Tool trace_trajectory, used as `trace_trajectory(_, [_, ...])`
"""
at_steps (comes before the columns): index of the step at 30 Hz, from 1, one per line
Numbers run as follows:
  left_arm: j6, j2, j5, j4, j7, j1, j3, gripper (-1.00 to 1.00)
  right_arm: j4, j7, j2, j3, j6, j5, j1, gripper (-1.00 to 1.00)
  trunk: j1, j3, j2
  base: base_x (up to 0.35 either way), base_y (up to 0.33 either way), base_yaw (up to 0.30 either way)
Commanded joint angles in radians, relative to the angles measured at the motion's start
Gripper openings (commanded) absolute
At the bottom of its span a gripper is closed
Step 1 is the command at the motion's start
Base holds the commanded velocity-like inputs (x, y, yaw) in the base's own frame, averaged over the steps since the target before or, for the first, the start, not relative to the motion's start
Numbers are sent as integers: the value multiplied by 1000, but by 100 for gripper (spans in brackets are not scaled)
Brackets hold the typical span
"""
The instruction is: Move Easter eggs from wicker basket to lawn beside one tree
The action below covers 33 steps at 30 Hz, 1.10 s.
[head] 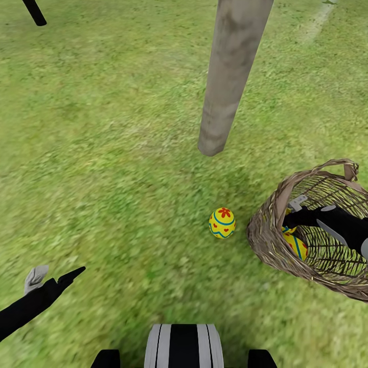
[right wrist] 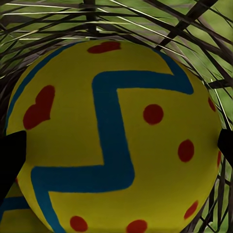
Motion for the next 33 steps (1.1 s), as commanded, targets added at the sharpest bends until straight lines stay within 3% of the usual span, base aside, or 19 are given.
trace_trajectory(1, [3, 0, -4, 0, -6, -1, 1, 100, -3, 2, 0, 10, 8, -16, 5, -100, 0, -1, 0, 0, 0, 0])
trace_trajectory(11, [3, -1, -4, 0, -6, -1, 0, 100, -1, 3, -2, 10, 6, -16, 5, -100, 0, -1, 0, 0, 0, 0])
trace_trajectory(21, [2, -1, -5, 0, -5, -1, 0, 100, -3, 3, -2, 10, 5, -18, 5, -100, -4, 38, 2, 0, 0, 0])
trace_trajectory(29, [2, -2, -5, 0, -4, -1, 0, 100, -4, 4, -2, 6, 3, -18, 5, -100, -4, 38, 2, 0, 0, 0])
trace_trajectory(33, [2, -2, -5, 0, -5, -1, 0, 100, -5, 4, -2, 5, 1, -18, 5, -100, -6, 53, 3, 0, 0, 0])
